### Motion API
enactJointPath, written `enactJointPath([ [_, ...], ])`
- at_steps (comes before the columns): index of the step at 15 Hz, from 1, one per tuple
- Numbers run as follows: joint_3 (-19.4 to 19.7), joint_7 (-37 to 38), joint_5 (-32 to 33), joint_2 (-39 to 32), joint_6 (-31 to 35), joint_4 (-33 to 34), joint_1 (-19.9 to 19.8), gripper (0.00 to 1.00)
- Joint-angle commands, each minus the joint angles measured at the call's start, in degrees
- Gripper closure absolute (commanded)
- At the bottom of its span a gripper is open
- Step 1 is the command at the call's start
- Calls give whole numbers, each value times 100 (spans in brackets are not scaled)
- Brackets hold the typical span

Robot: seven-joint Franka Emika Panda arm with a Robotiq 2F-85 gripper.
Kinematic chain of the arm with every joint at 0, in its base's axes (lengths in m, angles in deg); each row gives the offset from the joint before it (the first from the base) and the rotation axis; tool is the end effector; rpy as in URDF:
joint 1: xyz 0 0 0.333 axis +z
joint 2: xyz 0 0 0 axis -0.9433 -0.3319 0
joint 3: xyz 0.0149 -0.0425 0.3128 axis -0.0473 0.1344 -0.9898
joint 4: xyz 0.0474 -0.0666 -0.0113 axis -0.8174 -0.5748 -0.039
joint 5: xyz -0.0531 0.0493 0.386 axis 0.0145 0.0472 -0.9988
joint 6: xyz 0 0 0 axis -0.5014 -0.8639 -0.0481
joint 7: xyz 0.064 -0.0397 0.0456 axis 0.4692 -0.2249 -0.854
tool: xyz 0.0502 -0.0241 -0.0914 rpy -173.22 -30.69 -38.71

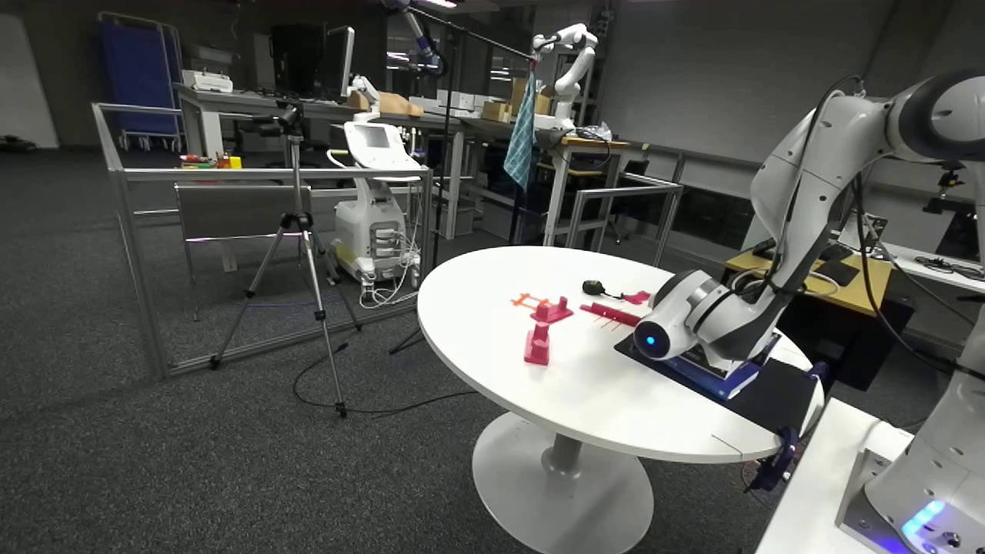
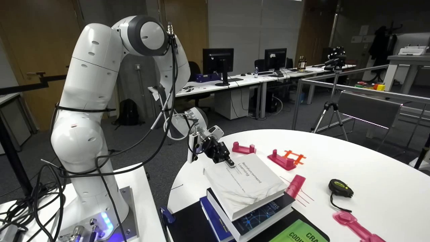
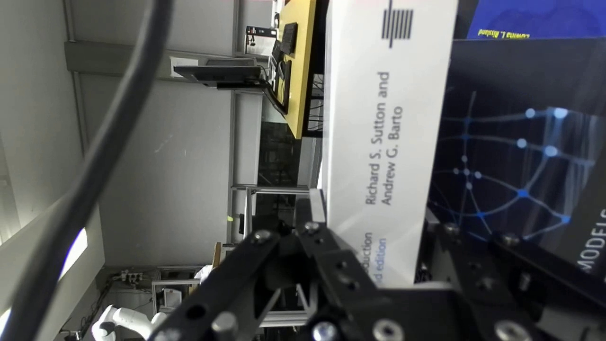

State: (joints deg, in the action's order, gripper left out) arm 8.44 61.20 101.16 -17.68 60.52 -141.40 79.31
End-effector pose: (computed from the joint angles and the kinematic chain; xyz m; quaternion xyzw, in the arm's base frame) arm 0.4308 0.0254 0.1455 0.7633 0.0542 -0.0094 0.6437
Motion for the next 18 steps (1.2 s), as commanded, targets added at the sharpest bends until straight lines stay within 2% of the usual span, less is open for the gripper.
enactJointPath([
  [1, 71, -197, 211, 449, -192, -275, -83, 81],
  [2, 65, -201, 209, 445, -208, -273, -90, 31],
  [4, 56, -213, 197, 446, -235, -259, -90, 22],
  [7, 32, -240, 183, 476, -262, -249, -75, 0],
  [14, -147, -631, 52, 1000, 225, -358, -131, 0],
  [18, -124, -1538, 96, 1287, 1148, -400, -283, 0],
])
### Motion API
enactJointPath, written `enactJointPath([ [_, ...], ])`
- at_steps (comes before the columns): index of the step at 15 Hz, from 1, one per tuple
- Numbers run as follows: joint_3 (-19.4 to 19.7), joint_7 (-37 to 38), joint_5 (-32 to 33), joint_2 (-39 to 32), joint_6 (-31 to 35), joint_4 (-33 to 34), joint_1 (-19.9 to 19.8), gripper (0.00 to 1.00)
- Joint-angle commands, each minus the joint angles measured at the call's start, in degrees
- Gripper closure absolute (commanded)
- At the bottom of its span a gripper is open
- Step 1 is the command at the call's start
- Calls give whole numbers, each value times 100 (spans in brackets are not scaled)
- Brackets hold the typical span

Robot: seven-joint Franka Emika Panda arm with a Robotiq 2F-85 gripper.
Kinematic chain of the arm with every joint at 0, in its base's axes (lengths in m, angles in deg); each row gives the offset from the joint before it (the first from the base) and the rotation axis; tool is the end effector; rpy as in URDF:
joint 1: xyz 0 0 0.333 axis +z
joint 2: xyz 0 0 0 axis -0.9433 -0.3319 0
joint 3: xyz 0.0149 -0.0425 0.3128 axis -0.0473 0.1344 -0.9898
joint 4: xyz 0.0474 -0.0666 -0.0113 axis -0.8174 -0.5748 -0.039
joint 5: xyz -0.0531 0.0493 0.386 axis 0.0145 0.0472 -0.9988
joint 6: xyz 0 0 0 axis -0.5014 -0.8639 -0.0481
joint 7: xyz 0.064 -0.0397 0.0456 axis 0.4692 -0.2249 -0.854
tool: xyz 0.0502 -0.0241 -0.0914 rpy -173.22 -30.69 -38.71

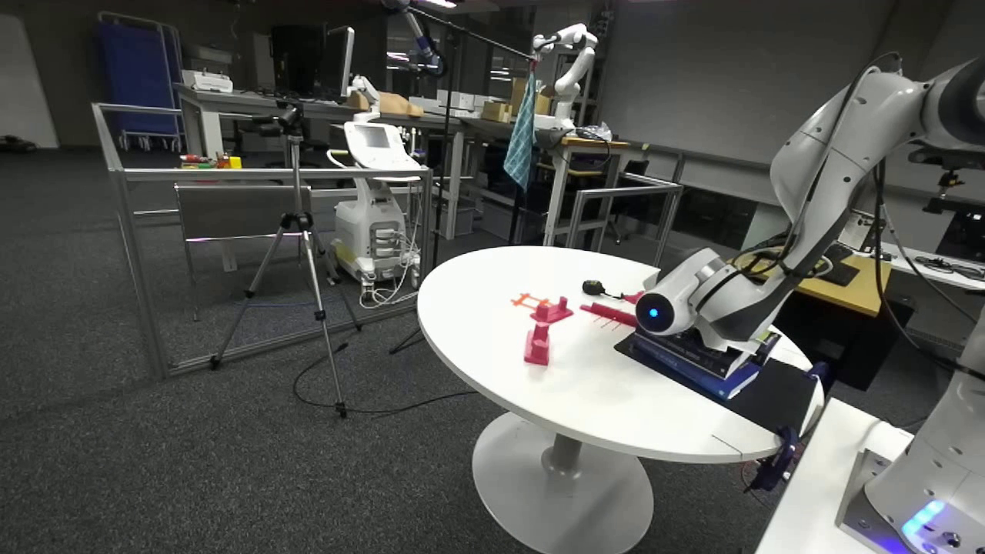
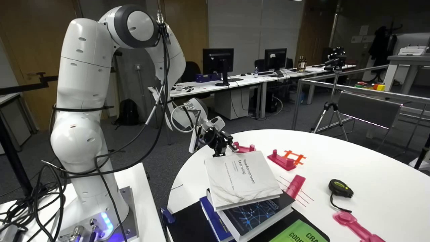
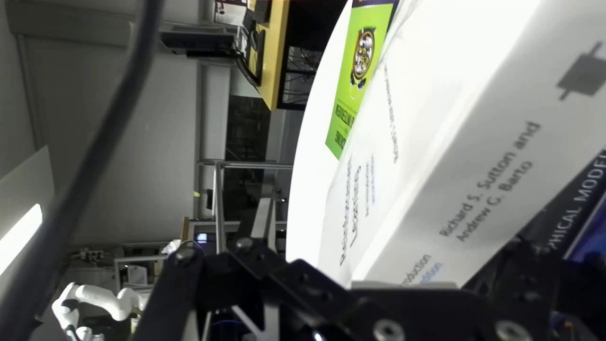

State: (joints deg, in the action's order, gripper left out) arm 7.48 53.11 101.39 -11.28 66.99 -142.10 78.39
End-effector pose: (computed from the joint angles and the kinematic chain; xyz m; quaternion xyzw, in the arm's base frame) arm 0.4480 0.0402 0.1830 0.7949 0.0958 0.0032 0.5991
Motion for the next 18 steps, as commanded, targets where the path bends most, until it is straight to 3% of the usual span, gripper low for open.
enactJointPath([
  [1, 7, -929, 31, 690, 694, -321, -225, 0],
  [12, 352, -2666, -331, 1010, 1720, -382, -540, 0],
  [18, 594, -4613, -981, 1034, 2524, -410, -878, 0],
])
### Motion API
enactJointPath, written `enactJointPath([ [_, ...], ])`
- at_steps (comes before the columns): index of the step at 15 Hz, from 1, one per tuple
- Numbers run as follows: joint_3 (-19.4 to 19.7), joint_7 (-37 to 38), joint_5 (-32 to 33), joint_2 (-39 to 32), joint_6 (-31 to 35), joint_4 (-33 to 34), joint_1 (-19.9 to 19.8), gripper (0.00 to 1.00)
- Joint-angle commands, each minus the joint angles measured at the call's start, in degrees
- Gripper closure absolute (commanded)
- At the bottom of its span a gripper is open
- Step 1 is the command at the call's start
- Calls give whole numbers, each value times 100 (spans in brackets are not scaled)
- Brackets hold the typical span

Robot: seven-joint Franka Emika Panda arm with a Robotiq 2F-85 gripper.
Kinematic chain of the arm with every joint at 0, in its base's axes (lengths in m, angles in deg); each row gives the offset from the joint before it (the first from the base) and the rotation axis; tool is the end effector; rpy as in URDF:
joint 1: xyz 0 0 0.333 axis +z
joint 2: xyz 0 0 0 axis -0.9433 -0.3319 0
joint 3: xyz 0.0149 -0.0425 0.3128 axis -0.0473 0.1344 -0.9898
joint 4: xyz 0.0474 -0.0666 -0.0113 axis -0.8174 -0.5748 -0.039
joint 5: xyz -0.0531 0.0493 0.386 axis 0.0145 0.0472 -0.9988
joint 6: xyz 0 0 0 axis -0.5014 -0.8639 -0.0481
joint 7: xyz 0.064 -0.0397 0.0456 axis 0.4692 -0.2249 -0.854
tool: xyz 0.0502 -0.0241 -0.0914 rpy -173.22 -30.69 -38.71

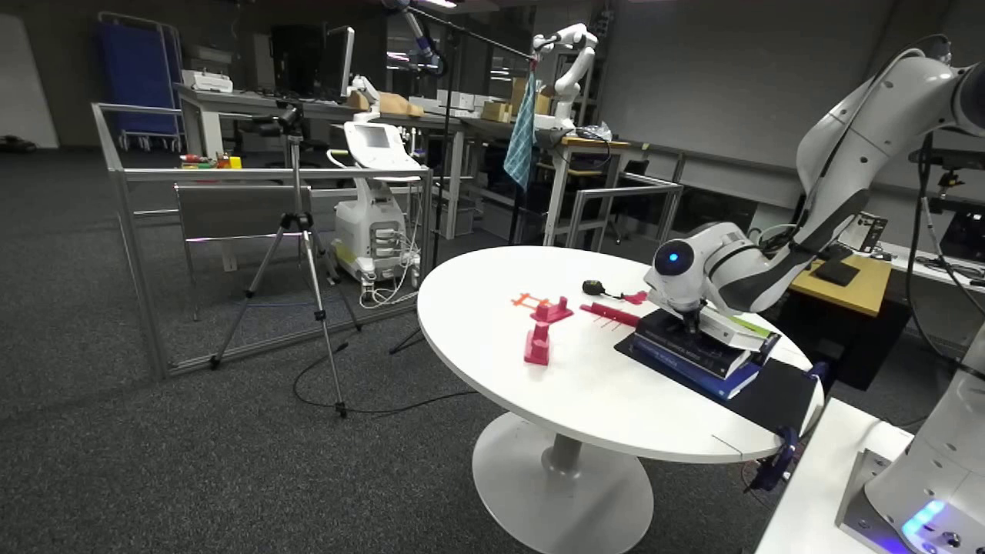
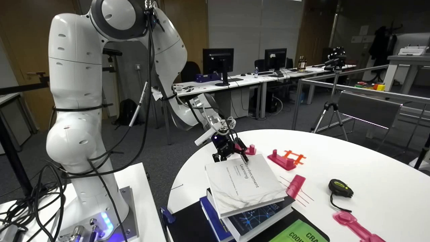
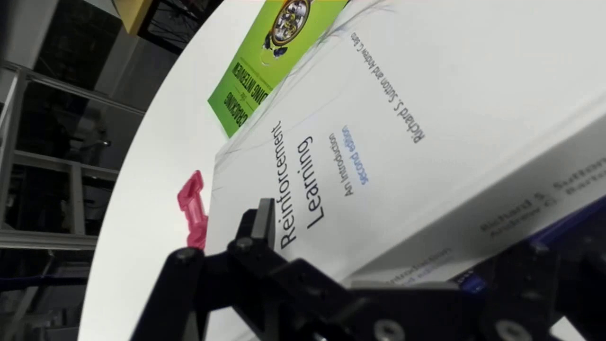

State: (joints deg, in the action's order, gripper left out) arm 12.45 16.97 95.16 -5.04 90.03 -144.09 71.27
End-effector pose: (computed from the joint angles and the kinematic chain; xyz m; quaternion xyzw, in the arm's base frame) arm 0.4622 -0.0078 0.2026 0.8515 0.2838 -0.1067 0.4278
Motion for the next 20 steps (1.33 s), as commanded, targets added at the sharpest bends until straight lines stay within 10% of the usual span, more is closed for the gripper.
enactJointPath([
  [1, 125, -1268, -530, 415, 229, -203, -191, 0],
  [20, 352, -3654, -3365, 1412, 16, -61, -189, 0],
])
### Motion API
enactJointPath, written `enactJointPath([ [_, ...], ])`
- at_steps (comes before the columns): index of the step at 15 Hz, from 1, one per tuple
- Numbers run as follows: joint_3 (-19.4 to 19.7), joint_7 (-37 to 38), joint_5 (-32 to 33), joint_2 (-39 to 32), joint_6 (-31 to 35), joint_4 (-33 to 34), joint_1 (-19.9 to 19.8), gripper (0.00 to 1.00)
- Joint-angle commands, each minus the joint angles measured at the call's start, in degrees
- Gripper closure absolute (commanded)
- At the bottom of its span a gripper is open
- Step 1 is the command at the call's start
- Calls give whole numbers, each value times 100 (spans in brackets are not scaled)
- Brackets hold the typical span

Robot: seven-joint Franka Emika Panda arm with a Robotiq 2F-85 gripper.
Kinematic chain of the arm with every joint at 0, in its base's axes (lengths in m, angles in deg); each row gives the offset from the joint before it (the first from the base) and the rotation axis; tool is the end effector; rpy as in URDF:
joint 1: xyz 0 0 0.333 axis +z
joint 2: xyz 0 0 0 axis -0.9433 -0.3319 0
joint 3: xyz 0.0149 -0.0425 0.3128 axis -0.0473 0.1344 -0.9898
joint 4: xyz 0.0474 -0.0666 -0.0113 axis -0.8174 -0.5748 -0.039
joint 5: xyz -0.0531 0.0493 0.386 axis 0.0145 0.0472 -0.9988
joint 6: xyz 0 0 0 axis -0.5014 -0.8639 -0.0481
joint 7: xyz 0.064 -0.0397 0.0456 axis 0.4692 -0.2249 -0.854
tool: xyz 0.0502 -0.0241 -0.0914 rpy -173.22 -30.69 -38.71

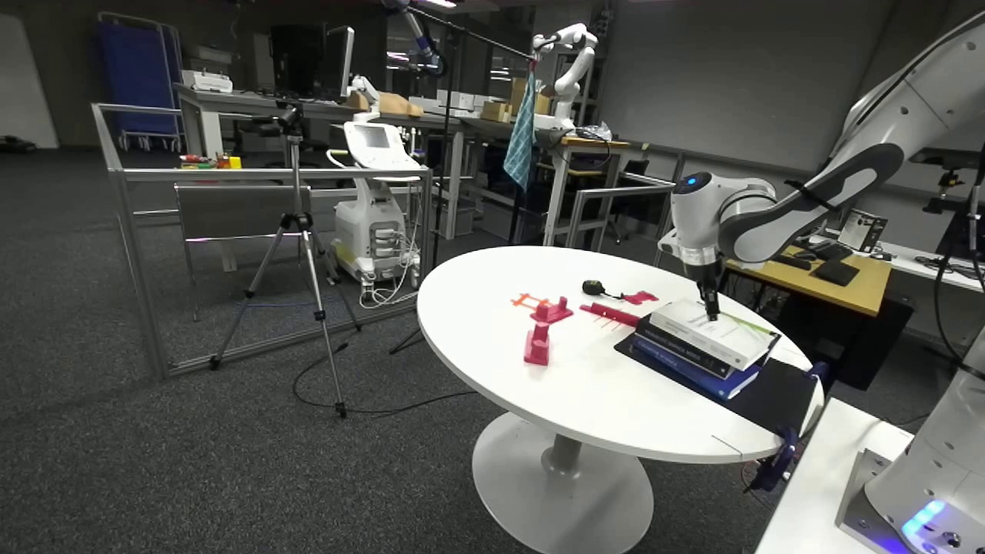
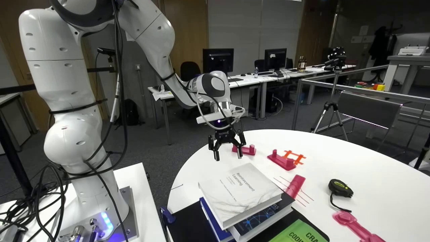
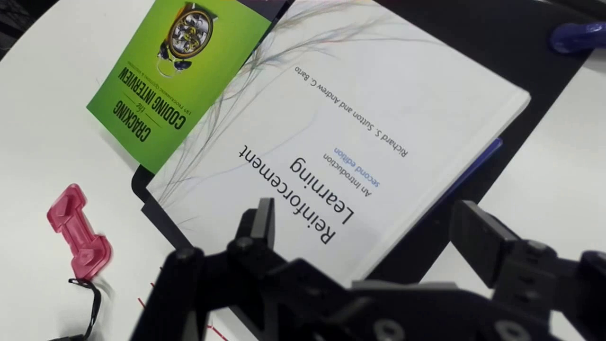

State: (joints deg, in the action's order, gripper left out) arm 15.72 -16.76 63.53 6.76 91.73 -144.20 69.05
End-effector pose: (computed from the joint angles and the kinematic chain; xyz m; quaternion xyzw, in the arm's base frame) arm 0.4641 -0.0368 0.2874 0.9130 0.2962 -0.1559 0.2332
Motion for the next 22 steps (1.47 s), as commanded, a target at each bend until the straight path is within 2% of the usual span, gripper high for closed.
enactJointPath([
  [1, 29, -284, -213, 238, -145, -54, 34, 0],
  [5, 22, -295, -539, 272, -244, -35, 42, 0],
  [9, 58, -57, -1388, 725, -677, -100, 16, 0],
  [14, 142, 806, -1991, 1768, -1236, -265, -65, 0],
  [22, -67, 2359, -2062, 3303, -1580, -789, -142, 0],
])
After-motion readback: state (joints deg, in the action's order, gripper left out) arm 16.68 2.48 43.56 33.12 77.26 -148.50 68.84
